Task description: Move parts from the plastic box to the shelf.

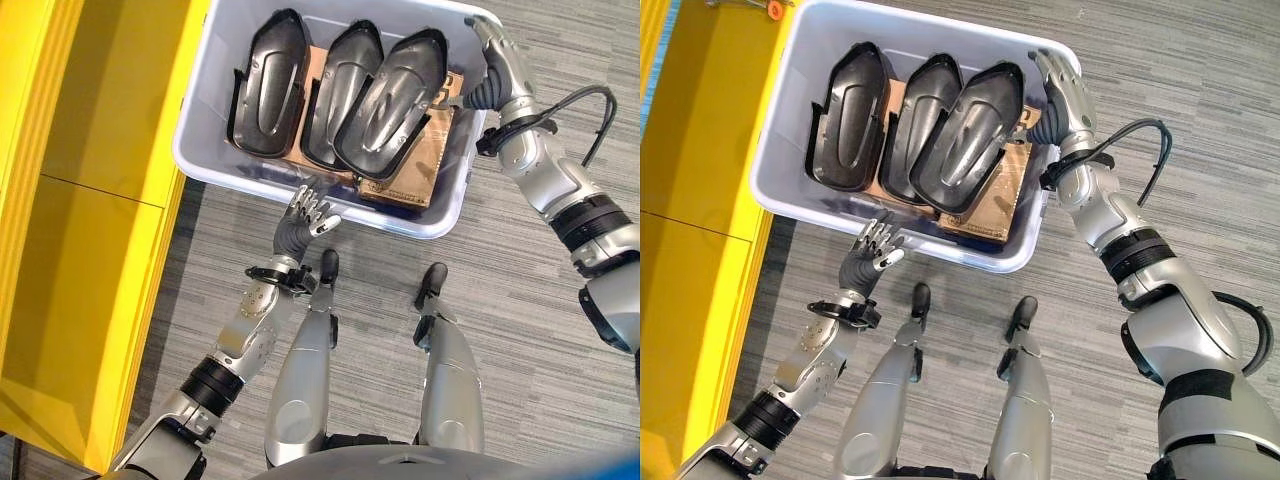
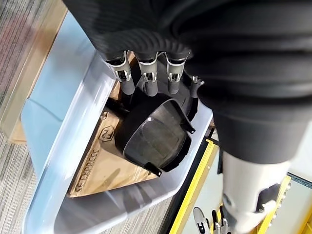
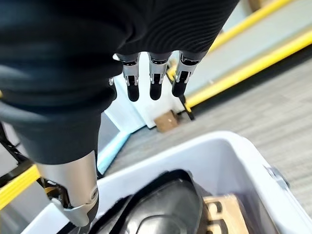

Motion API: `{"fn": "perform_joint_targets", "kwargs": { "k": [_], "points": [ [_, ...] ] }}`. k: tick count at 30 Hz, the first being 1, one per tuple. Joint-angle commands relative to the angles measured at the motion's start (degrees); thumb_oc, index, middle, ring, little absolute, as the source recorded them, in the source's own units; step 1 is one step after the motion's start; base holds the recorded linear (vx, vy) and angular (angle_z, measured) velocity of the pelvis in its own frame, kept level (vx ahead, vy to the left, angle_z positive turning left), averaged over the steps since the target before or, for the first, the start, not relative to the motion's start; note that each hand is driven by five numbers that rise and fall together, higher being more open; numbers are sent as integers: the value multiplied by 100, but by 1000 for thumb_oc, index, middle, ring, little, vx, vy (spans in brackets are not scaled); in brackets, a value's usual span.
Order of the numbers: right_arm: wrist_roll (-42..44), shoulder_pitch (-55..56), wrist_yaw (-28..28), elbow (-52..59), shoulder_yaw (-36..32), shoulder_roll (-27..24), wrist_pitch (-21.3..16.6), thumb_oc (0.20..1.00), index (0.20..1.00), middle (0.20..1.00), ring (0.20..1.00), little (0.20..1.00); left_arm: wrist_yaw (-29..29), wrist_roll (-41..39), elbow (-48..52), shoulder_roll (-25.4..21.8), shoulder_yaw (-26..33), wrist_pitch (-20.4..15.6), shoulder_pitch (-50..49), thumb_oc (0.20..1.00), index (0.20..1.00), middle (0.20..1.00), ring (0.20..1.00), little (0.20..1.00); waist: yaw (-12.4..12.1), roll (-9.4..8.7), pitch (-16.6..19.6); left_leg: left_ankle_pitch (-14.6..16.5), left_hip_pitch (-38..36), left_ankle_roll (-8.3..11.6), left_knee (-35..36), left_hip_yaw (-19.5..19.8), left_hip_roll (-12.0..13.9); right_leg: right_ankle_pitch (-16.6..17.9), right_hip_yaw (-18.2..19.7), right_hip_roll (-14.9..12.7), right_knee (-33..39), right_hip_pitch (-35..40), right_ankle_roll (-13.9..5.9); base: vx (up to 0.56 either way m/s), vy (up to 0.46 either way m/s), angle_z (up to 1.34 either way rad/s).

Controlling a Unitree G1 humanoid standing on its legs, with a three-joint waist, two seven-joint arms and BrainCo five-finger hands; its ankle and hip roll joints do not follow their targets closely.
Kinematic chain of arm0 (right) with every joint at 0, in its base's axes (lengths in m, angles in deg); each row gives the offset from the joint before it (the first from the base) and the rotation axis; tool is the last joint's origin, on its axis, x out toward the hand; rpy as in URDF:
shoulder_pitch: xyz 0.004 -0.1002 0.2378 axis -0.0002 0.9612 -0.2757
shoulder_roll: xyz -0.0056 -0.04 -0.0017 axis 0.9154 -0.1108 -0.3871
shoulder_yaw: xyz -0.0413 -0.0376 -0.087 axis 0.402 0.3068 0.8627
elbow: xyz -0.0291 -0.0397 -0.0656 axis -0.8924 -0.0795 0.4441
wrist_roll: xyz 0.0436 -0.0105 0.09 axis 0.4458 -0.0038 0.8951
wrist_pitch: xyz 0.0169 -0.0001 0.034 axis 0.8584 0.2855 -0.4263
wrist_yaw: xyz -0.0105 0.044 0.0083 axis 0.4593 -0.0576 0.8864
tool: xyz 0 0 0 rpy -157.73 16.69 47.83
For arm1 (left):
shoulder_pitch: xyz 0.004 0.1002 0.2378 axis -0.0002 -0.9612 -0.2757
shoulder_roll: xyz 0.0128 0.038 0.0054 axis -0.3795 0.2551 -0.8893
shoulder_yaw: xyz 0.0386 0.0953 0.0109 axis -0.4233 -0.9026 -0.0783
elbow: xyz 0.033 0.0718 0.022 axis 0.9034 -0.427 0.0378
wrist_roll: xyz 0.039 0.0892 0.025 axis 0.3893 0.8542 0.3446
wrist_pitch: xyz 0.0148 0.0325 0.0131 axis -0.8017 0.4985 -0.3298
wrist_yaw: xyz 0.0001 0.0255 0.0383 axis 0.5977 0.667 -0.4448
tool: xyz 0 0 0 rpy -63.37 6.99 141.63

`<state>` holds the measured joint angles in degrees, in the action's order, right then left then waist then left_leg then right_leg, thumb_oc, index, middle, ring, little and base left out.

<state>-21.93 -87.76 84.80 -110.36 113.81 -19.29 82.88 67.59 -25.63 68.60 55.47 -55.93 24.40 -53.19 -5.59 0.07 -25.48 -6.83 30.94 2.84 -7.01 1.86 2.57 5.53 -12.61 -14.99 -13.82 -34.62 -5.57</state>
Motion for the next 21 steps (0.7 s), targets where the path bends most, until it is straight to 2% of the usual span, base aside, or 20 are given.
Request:
{"fn": "perform_joint_targets", "kwargs": {
  "k": [1,6,9,14,20,21],
  "points": [
    [212,-267,256,303,-407,80,-232,1000,1000,1000,1000,1000,126,42,536,-189,326,-307,8,1000,1000,1000,1000,1000,-62,-190,-431,714,104,-69,-512,-302,168,-74,-107,-79,841,1055,-253,1,-1,-3],
    [840,-86,293,326,-770,590,-402,1000,1000,1000,1000,1000,48,-17,473,-136,334,-305,12,1000,1000,1000,1000,1000,-63,-192,-431,711,89,-79,-499,-316,160,-74,-91,-73,853,1066,-245,1,-2,-7],
    [1600,148,318,567,-1125,1191,-636,1000,1000,1000,1000,1000,-39,-34,460,-70,345,-283,27,1000,1000,1000,1000,1000,-53,-191,-431,710,95,-85,-498,-332,162,-69,-79,-78,857,1050,-240,1,2,-3],
    [2378,522,301,888,-1396,1815,-880,1000,1000,1000,1000,1000,-132,-71,431,5,342,-226,5,1000,1000,1000,1000,1000,-30,-205,-431,711,116,-95,-499,-354,153,-55,-63,-81,876,1040,-234,1,4,-2],
    [4089,945,59,1147,-1686,2620,-1397,1000,1000,1000,1000,1000,-272,-115,380,96,273,-139,20,1000,1000,1000,1000,1000,-3,-202,-431,704,176,-101,-515,-361,143,-50,-85,-85,896,1018,-228,0,0,0],
    [4144,1052,76,1308,-1645,2727,-1416,1000,1000,1000,1000,1000,-322,-114,367,106,272,-145,37,1000,1000,1000,1000,1000,3,-205,-431,707,182,-99,-515,-362,142,-51,-85,-87,898,1012,-226,0,0,0]
  ]
}}
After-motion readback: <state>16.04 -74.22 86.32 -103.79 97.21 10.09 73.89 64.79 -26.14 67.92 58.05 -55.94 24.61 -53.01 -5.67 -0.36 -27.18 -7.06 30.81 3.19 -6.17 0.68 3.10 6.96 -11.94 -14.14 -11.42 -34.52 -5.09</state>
